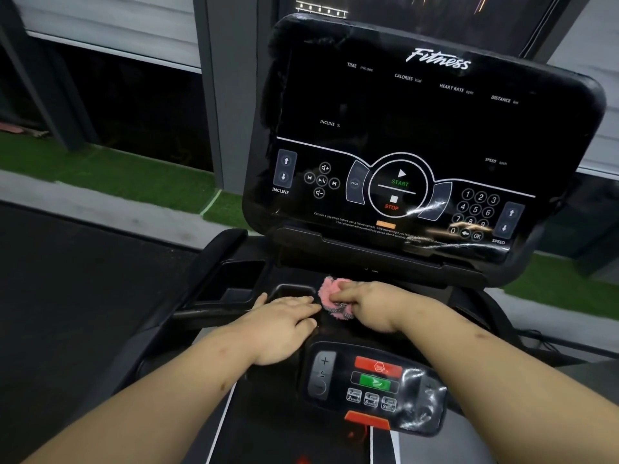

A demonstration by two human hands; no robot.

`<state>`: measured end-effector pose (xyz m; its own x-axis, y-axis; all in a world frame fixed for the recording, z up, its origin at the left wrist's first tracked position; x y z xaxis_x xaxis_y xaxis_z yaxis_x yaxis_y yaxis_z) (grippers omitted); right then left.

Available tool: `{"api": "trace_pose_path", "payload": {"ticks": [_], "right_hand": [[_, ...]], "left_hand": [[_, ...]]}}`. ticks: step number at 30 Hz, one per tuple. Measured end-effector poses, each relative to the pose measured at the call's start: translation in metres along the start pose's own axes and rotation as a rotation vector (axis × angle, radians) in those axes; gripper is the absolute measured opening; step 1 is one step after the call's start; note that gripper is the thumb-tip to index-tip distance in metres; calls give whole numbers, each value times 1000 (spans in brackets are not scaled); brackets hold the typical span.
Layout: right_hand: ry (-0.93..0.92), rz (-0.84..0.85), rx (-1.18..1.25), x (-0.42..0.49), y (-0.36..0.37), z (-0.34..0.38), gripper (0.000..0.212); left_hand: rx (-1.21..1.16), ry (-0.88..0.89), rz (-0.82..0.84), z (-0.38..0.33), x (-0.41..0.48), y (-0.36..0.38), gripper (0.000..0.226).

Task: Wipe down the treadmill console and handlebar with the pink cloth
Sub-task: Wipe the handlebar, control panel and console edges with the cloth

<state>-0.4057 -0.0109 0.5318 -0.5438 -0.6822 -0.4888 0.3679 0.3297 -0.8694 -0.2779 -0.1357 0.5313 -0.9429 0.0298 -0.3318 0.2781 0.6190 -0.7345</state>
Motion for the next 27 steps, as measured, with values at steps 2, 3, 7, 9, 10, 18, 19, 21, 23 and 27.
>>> {"api": "trace_pose_path", "payload": {"ticks": [2,3,7,9,10,18,19,21,23,27], "right_hand": [[-44,26,9,-10,3,-3,61],[-53,37,19,-18,5,-10,62],[-23,44,46,-54,17,-49,61],[-1,38,50,-64,21,-61,61],[2,34,44,-65,21,-62,62],[-11,-26,11,-22,0,-18,67],[-40,-22,26,-20,0,-9,66],[-94,7,45,-20,4,2,61],[-131,49,54,-26,9,2,59],[-109,132,107,-49,18,-26,57]], "left_hand": [[-6,-3,3,1,0,0,50],[-10,-7,1,2,0,1,50],[-30,-21,-17,3,-1,0,49],[-28,-25,-16,1,-1,0,48],[-28,-25,-13,0,-1,0,48],[-36,-42,-5,-4,0,-3,48],[-37,-45,-2,-4,0,-4,48],[-39,-45,-2,-5,1,-3,48],[-56,-53,-18,-6,1,-5,48],[-101,-96,-50,-8,5,-7,48]]}}
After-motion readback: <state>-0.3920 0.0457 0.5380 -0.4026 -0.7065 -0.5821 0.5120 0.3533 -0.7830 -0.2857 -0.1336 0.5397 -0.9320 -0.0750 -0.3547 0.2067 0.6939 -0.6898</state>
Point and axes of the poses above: each hand's wrist, its own x-axis towards the middle knuckle, its own y-axis out of the palm, z = x × y, the point moved 8 cm from there along x, towards the middle knuckle, and after that the axes turned 8 degrees about -x, right-handed, at the moved point
